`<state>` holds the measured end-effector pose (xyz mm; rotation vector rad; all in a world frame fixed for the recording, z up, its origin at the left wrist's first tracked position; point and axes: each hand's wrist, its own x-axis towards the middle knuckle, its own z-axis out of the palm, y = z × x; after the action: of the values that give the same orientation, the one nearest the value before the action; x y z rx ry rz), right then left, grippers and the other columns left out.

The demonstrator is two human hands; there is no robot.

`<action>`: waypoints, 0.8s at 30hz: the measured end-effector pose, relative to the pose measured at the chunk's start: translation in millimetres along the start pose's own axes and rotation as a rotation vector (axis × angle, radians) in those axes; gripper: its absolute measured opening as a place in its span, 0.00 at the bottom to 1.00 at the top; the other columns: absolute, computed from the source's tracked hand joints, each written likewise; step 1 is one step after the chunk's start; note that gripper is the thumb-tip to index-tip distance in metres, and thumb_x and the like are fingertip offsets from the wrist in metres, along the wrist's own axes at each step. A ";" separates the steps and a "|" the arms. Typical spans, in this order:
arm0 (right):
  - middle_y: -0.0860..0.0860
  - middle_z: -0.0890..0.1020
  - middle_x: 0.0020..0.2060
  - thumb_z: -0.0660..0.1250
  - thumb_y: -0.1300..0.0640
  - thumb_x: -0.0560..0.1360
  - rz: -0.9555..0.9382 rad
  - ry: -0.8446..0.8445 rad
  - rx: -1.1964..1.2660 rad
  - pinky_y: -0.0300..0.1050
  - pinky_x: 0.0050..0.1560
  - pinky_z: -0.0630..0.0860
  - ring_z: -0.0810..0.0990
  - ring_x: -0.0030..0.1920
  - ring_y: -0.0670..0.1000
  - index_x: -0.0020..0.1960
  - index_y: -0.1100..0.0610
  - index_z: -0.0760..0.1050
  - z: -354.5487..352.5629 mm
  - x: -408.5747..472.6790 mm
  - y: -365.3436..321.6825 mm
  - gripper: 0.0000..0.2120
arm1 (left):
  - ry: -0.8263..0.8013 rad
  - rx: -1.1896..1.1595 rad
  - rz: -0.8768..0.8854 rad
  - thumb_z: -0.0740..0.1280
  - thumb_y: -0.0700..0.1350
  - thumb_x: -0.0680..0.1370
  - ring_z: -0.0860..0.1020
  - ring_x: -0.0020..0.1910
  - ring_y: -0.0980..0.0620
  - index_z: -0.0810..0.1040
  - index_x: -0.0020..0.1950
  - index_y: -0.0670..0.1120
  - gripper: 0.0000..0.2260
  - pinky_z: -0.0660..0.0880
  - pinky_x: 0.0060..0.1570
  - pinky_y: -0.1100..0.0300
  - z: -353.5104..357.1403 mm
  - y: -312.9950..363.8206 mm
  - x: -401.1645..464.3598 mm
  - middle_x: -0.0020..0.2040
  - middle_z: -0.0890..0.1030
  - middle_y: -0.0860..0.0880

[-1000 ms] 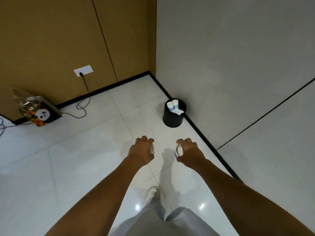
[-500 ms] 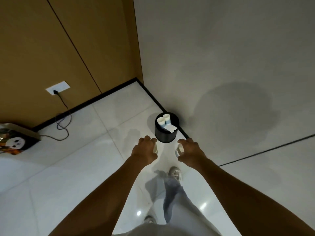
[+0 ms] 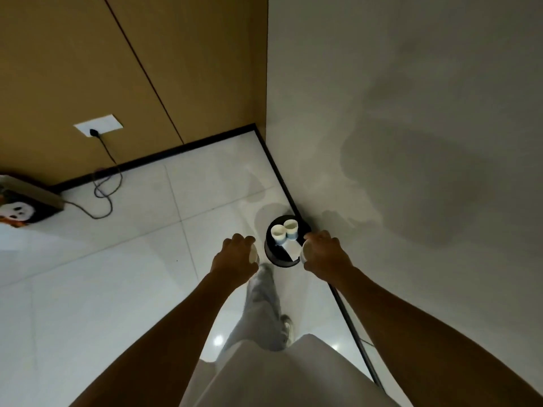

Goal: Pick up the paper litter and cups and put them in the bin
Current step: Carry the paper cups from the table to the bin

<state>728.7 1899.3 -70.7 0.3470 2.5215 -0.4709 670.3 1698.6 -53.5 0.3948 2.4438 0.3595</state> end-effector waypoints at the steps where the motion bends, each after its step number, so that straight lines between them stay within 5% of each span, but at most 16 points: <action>1: 0.53 0.71 0.64 0.69 0.51 0.74 0.003 -0.003 -0.002 0.49 0.60 0.68 0.69 0.63 0.56 0.68 0.55 0.66 -4.1 13.6 2.0 0.25 | -0.001 -0.005 -0.001 0.68 0.48 0.76 0.67 0.66 0.47 0.65 0.72 0.48 0.26 0.74 0.60 0.52 -2.2 0.8 11.8 0.67 0.68 0.46; 12: 0.57 0.67 0.65 0.70 0.56 0.73 0.037 -0.093 0.048 0.49 0.58 0.71 0.69 0.64 0.60 0.71 0.52 0.63 -39.9 147.8 13.2 0.30 | -0.064 -0.051 -0.028 0.68 0.48 0.76 0.66 0.67 0.46 0.65 0.71 0.47 0.26 0.74 0.60 0.52 -15.8 4.9 139.2 0.68 0.67 0.46; 24: 0.57 0.67 0.67 0.71 0.55 0.73 -0.003 -0.137 -0.014 0.47 0.55 0.72 0.69 0.63 0.60 0.72 0.54 0.63 60.0 303.6 79.7 0.30 | -0.023 -0.212 -0.158 0.68 0.48 0.77 0.65 0.68 0.47 0.65 0.72 0.47 0.25 0.73 0.58 0.53 116.7 -17.8 292.4 0.69 0.67 0.47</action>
<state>535.4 1992.0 -307.7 0.2957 2.3918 -0.4626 518.4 1807.1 -307.5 0.1134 2.3658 0.5360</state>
